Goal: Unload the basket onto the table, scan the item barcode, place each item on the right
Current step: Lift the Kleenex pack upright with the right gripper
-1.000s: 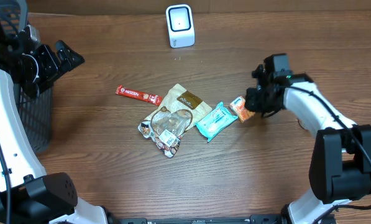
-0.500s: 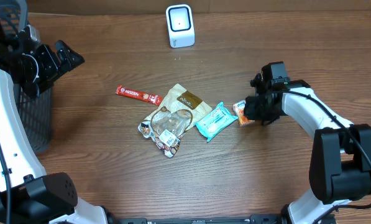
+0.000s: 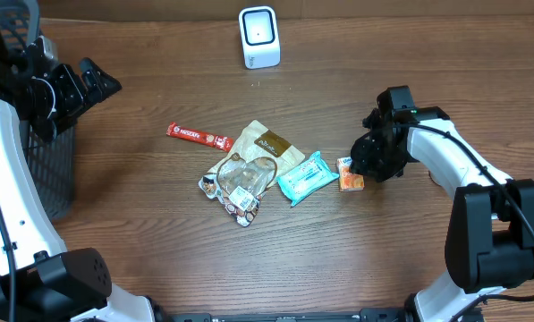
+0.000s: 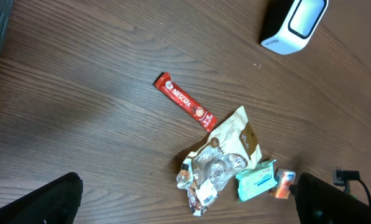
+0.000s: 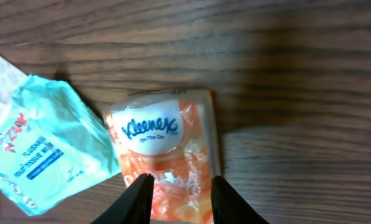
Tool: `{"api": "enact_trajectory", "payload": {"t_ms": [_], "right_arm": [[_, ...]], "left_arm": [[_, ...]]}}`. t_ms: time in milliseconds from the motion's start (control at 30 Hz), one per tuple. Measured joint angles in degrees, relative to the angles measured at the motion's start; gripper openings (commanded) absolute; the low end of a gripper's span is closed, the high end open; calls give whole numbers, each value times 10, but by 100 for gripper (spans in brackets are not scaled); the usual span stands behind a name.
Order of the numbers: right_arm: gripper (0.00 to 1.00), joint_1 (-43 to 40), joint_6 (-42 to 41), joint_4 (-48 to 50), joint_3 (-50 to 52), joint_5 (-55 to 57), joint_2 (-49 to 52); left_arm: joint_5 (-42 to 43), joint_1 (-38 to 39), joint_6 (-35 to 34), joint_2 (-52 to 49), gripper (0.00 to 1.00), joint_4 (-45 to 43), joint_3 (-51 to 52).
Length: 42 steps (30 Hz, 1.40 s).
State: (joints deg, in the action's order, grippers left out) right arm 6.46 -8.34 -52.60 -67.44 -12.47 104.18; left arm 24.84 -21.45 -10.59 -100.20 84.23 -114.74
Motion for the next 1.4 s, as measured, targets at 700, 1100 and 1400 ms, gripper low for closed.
{"api": "enact_trajectory", "payload": {"t_ms": [700, 1100, 1400], "right_arm": [[33, -1, -2, 76, 60, 28, -5], [4, 0, -9, 93, 87, 14, -24], [4, -27, -6, 54, 87, -38, -35]], "left_arm": [[0, 0, 0, 0, 100, 0, 0], [0, 0, 0, 0, 100, 0, 0], [0, 0, 0, 0, 100, 0, 0]]}}
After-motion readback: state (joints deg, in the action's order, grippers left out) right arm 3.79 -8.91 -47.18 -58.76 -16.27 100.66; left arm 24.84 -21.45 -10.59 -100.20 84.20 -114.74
